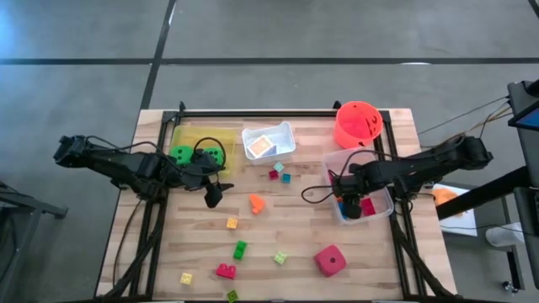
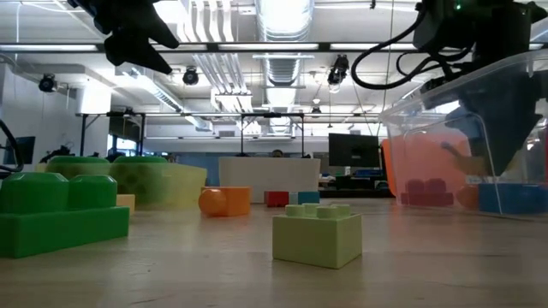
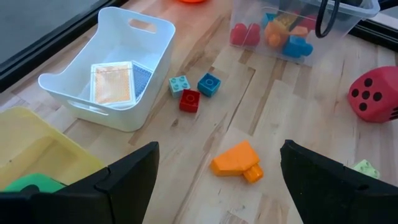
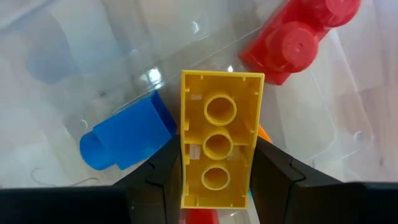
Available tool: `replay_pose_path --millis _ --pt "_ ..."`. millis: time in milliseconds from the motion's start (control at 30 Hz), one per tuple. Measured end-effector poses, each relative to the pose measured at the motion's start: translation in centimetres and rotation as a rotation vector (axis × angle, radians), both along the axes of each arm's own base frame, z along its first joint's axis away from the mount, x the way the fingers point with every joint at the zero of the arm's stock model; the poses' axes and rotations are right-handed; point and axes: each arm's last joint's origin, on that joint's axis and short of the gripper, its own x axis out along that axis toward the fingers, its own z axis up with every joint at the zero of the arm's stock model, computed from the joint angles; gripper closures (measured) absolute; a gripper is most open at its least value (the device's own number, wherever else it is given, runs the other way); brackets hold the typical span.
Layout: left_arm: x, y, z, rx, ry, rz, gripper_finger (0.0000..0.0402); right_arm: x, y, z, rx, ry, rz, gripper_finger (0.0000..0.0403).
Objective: Pick & Place Toys
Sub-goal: Put the dark yellow game piece into the transparent bin
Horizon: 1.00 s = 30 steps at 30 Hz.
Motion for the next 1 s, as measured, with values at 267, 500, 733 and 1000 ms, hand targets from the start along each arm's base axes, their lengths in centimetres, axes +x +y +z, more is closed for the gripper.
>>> replay_pose_path --millis 267,500,733,1000 --pt "0.00 0.00 -0.02 0.000 0.002 0.000 0.0080 0.36 0.08 -0.26 0.009 0.005 0.003 0.0272" --pt "0.00 -0.01 -0.02 0.000 0.002 0.000 0.0080 0.30 0.09 -0.23 0.018 0.004 -0.007 0.0272" --pt "0.00 0.00 -0.02 0.000 0.002 0.000 0.0080 0.28 0.11 -0.24 0.026 0.005 -0.008 0.0272" --pt "0.00 0.00 -0.02 -0.001 0.001 0.001 0.0080 0.26 0.12 -0.24 0.031 0.006 -0.022 0.0207"
